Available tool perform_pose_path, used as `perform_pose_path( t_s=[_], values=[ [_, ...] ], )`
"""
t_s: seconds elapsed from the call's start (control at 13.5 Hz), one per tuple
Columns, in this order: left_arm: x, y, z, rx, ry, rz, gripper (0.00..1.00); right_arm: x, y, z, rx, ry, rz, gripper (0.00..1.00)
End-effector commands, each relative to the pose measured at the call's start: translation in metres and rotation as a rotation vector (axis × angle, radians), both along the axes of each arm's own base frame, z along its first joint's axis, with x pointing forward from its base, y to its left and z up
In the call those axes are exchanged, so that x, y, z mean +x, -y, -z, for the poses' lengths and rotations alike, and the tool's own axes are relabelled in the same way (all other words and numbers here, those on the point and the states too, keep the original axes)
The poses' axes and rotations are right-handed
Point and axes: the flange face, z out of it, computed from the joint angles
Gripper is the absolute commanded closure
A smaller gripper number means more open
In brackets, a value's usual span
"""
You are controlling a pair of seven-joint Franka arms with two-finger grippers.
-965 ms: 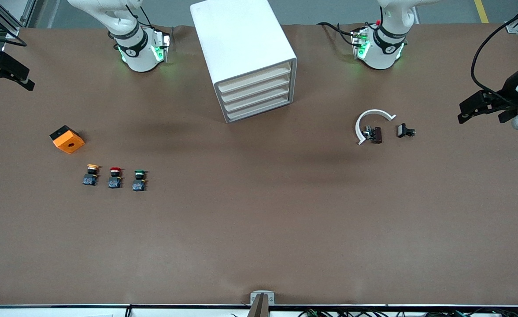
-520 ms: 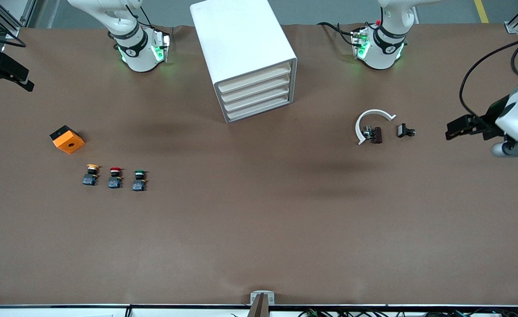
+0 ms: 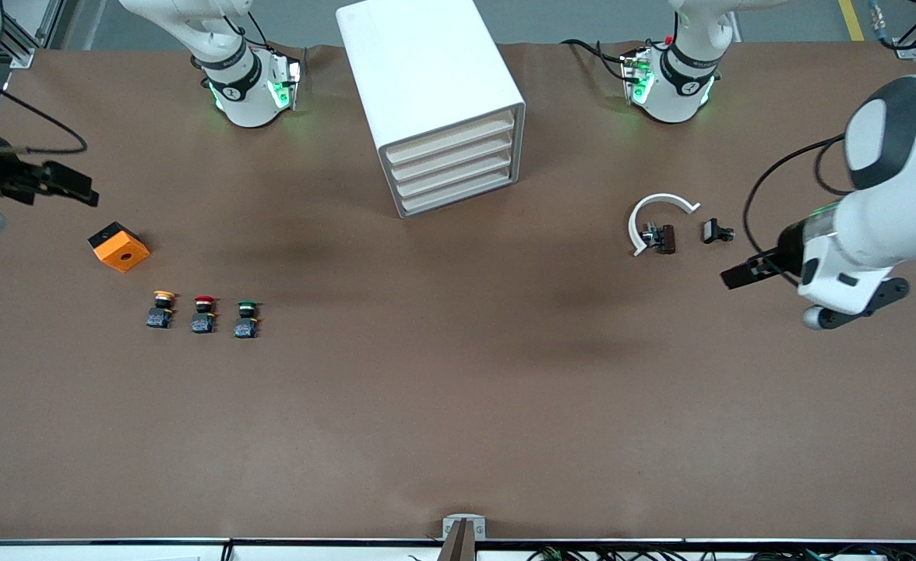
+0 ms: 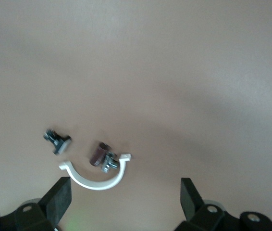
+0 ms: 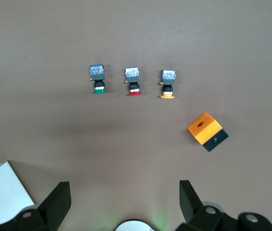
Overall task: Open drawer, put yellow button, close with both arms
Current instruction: 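Move the right gripper toward the buttons while the left gripper moves inward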
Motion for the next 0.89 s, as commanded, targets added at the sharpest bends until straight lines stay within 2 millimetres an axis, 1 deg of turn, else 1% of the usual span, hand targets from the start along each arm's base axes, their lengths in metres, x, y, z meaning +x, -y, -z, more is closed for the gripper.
perform_pose_path(
  t_s=[0.0, 0.15, 0.22, 0.37, 0.45, 0.52, 0.59, 0.67, 0.82],
  values=[
    [-0.001, 0.032, 0.007, 0.034, -0.026, -0.171, 0.00, 0.014, 0.010, 0.006, -0.033, -0.017, -0.016, 0.00],
    [-0.006, 0.068, 0.024, 0.075, -0.061, -0.291, 0.00, 0.030, 0.017, 0.028, -0.051, -0.014, -0.011, 0.00],
    [-0.009, 0.086, 0.036, 0.099, -0.080, -0.347, 0.00, 0.035, 0.022, 0.036, -0.051, -0.017, -0.004, 0.00],
    [-0.024, 0.140, 0.065, 0.180, -0.120, -0.492, 0.00, 0.044, 0.028, 0.044, -0.052, 0.042, 0.004, 0.00],
    [-0.030, 0.156, 0.072, 0.205, -0.126, -0.544, 0.00, 0.048, 0.038, 0.057, -0.054, 0.074, 0.019, 0.00],
    [-0.032, 0.161, 0.079, 0.222, -0.138, -0.579, 0.00, 0.052, 0.047, 0.072, -0.056, 0.117, 0.030, 0.00],
    [-0.039, 0.177, 0.083, 0.231, -0.142, -0.568, 0.00, 0.058, 0.053, 0.095, -0.059, 0.144, 0.035, 0.00],
    [-0.045, 0.192, 0.091, 0.245, -0.149, -0.564, 0.00, 0.061, 0.066, 0.122, -0.061, 0.180, 0.051, 0.00],
    [-0.052, 0.210, 0.111, 0.295, -0.167, -0.635, 0.00, 0.070, 0.077, 0.190, -0.064, 0.240, 0.064, 0.00]
  ],
)
